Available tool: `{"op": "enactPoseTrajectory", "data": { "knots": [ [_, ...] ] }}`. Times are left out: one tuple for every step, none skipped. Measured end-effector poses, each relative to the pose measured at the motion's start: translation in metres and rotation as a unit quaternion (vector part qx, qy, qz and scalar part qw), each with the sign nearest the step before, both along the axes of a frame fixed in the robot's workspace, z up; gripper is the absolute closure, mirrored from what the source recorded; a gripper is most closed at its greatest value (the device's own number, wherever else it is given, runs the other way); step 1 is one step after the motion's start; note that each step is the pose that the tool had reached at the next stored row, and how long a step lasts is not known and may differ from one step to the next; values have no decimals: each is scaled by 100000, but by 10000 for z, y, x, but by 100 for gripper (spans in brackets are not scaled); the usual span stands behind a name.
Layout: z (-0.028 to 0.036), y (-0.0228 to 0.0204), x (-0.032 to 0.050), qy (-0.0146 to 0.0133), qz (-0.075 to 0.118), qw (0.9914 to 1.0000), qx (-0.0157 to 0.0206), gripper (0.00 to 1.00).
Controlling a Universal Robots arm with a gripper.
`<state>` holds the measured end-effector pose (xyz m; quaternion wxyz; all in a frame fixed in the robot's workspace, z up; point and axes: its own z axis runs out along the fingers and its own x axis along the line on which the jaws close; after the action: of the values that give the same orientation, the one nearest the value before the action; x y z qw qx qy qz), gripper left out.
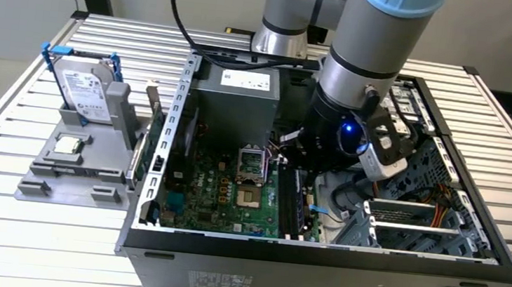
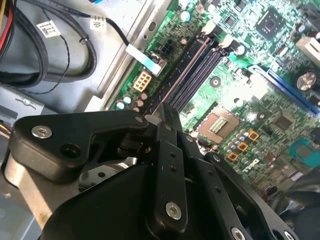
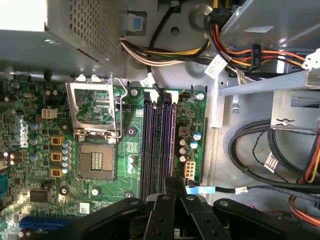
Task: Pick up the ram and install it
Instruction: 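Press down the ram until it locks into place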
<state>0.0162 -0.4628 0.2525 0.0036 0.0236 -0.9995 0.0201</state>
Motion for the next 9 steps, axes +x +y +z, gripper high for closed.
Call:
{"op": "enactPoseTrajectory", "data": {
  "knots": [
    [0,0,0,0,624,99998,-1,100],
    [-1,0,0,-2,1267,99992,8,100],
    [-1,0,0,-2,1944,99981,5,100],
    [-1,0,0,0,2626,99966,6,100],
    [-1,0,0,0,3308,99945,6,100],
    [-1,0,0,-1,4006,99920,6,100],
    [0,1,0,-1,4753,99887,8,100],
    [0,1,0,-2,5456,99851,10,100],
    [0,1,0,-2,6169,99810,12,100]
  ]
}}
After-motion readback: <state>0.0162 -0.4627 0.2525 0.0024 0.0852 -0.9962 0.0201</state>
